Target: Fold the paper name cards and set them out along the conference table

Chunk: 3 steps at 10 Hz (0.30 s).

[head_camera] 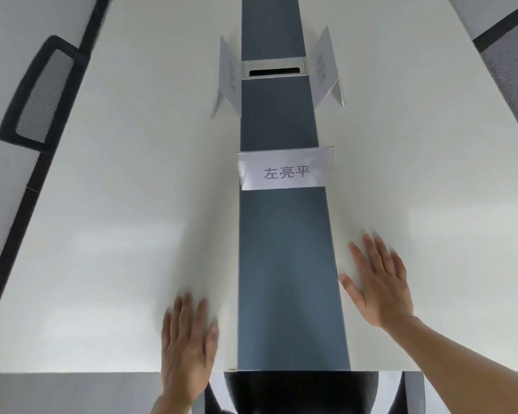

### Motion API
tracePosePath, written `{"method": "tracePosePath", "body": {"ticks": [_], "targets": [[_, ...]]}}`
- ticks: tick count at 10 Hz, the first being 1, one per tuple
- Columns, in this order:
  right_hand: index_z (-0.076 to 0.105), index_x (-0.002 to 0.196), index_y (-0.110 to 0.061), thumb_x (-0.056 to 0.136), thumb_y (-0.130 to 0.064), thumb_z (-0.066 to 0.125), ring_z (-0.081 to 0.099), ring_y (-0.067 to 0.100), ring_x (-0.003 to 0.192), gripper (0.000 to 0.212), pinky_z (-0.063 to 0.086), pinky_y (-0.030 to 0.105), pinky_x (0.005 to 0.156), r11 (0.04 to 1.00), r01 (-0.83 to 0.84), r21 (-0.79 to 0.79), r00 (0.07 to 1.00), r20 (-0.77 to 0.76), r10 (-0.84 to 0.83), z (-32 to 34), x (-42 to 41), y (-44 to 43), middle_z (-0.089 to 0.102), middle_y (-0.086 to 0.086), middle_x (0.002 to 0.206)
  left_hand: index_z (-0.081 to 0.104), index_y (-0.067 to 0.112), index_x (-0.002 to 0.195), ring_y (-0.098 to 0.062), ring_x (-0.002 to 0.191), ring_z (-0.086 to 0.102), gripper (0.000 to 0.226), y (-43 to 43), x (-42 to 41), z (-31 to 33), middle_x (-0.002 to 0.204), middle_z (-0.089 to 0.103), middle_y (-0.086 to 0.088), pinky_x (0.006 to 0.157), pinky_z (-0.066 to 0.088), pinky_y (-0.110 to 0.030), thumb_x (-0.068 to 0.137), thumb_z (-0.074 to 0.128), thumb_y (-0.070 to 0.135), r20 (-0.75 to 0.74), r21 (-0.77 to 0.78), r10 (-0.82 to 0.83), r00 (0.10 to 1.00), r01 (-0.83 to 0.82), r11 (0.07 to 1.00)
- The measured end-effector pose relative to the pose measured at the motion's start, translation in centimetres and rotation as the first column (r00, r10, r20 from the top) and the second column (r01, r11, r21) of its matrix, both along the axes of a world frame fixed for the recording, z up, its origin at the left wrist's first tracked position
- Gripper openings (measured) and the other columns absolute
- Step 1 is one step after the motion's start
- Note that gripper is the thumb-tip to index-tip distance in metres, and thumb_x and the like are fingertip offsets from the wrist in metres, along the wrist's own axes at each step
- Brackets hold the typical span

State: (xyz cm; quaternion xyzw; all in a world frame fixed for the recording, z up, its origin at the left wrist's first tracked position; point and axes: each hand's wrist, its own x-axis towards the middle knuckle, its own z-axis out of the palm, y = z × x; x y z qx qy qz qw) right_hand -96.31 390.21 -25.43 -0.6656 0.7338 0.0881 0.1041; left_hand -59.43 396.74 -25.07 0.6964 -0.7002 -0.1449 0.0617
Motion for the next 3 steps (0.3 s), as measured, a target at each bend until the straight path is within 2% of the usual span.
{"method": "tracePosePath", "body": {"ticks": [1,2,3], "targets": [[0.0,0.153,-0.029,0.088,-0.067,0.002,-0.014,0.019,0.149,0.075,-0.002,0.043,0.12,0.999,0.003,0.047,1.0,-0.015,-0.002,0.8,0.2,-0.2,-0.009,0.002,0.163,0.049,0.005,0.138,-0.036,0.141,0.031,0.055,1.6,0.1,0.1,0.149,0.038,-0.023,0.115,0.024,-0.05,0.095,0.033,0.037,0.014,0.041,0.052,0.999,-0.052,0.998],[-0.002,0.153,-0.027,0.089,-0.065,0.003,-0.012,0.022,0.149,0.075,0.003,0.043,0.121,0.996,-0.008,0.089,1.0,-0.023,0.01,1.5,0.6,0.0,-0.01,0.004,0.163,0.052,0.008,0.136,-0.031,0.141,0.032,0.053,3.7,0.5,0.7,0.149,0.04,-0.02,0.114,0.026,-0.044,0.095,0.033,0.036,0.01,0.038,0.007,1.0,-0.007,0.999],[0.025,0.15,-0.025,0.093,-0.059,0.034,0.012,0.023,0.149,0.067,0.024,0.043,0.116,0.978,0.049,0.203,0.985,0.15,-0.08,4.9,1.0,-1.1,0.016,0.005,0.162,0.059,0.027,0.121,-0.026,0.124,0.055,0.04,8.2,2.7,2.4,0.134,0.06,-0.008,0.09,0.052,-0.04,0.092,0.035,0.04,-0.09,0.054,-0.032,0.995,0.037,0.998]]}}
